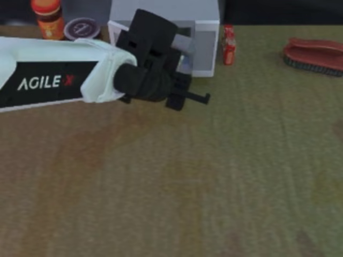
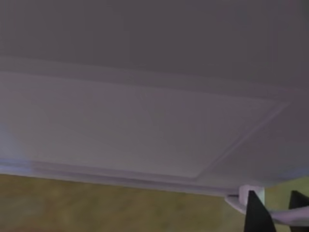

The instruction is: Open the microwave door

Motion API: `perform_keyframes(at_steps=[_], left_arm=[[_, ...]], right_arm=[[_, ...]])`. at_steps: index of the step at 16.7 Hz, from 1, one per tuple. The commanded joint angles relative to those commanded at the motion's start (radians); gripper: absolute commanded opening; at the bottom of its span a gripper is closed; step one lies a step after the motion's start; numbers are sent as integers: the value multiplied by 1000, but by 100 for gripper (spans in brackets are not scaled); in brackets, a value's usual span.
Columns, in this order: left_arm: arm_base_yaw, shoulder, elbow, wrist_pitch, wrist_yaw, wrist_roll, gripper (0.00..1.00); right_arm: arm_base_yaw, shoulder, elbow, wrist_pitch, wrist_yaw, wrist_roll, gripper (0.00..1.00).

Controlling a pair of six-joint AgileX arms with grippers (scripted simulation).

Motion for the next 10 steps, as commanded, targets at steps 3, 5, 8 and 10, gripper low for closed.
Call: perform_keyframes(at_steps=[3,5,8,10], left_arm=[[0,0,0,0,0,0,0],[0,0,0,0,0,0,0],[-7,1,0,-1,10,-3,0],[1,-8,-14,2,21,16,0]], right_arm=[[0,0,0,0,0,0,100],[0,0,0,0,0,0,100],[0,0,0,0,0,0,100],[0,0,0,0,0,0,100]])
